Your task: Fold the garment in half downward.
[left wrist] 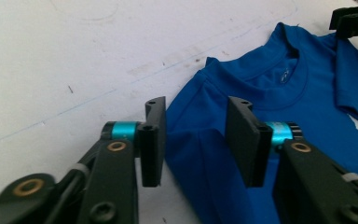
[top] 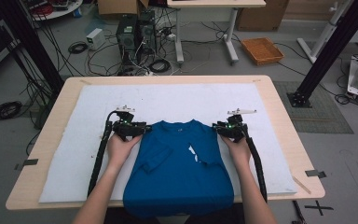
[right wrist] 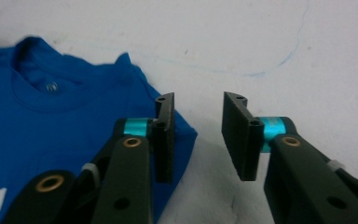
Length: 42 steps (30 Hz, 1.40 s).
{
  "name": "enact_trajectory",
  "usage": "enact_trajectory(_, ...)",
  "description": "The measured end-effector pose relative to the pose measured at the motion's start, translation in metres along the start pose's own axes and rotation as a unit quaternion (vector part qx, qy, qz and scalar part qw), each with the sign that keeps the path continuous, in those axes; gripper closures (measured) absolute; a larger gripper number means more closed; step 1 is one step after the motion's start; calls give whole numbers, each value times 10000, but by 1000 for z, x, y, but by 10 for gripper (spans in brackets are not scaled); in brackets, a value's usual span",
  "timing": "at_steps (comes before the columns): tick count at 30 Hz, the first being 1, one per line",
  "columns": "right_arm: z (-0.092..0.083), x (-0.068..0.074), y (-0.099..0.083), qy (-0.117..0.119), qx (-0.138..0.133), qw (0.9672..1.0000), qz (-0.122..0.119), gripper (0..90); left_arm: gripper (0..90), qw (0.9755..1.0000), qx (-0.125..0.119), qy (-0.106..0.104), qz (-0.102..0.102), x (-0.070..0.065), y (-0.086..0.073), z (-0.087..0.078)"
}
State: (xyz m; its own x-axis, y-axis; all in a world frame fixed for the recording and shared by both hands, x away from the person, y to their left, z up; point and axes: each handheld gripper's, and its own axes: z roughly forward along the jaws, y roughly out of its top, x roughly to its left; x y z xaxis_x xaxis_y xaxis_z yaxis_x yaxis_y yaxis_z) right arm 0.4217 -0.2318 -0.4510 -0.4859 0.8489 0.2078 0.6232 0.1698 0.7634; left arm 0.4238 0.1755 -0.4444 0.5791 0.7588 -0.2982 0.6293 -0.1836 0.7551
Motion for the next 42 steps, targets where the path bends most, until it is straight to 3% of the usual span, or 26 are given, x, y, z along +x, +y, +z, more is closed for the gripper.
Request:
enact_trajectory(3, 0, 2, 0, -127, 107, 9997, -158, 850, 725, 9998, 107, 178, 67, 1, -1, 1)
enact_trajectory(6, -2, 2, 1, -130, 93, 9997, -177, 858, 743, 9997, 73, 222, 22, 2, 0, 0)
enact_trajectory(11, -4, 5, 8, -37, -160, 9996, -210, 732, 658, 9997, -143, 121, 154, 1, 8, 0)
enact_trajectory(13, -1, 10, 15, 2, -157, 9994, -305, 707, 634, 9998, -37, 66, 193, -1, 14, 6)
enact_trajectory(15, 5, 17, 20, -15, -108, 9988, -481, 675, 605, 9996, 144, 6, 257, -2, 19, 15)
enact_trajectory(17, 13, 24, 23, -61, 47, 9983, -586, 648, 602, 9991, 172, -34, 395, -6, 21, 22)
enact_trajectory(21, 28, 31, 26, -72, 296, 9967, -752, 635, 603, 9975, 447, 72, 545, -8, 21, 32)
enact_trajectory(24, 34, 34, 26, -138, 457, 9951, -868, 638, 651, 9970, 455, 140, 606, -7, 21, 32)
enact_trajectory(27, 36, 31, 25, -144, 481, 9953, -823, 695, 709, 9962, 462, 243, 691, -9, 21, 32)
enact_trajectory(32, 36, 32, 25, 6, 499, 9946, -909, 875, 839, 9937, 551, 384, 901, -15, 21, 33)
enact_trajectory(35, 35, 33, 26, 22, 472, 9944, -942, 884, 866, 9937, 530, 398, 905, -15, 21, 32)
enact_trajectory(40, 30, 30, 28, 83, 344, 9957, -851, 882, 860, 9954, 355, 315, 833, -10, 23, 29)
enact_trajectory(42, 29, 28, 29, 101, 269, 9963, -810, 858, 694, 9958, 329, 429, 735, -8, 23, 29)
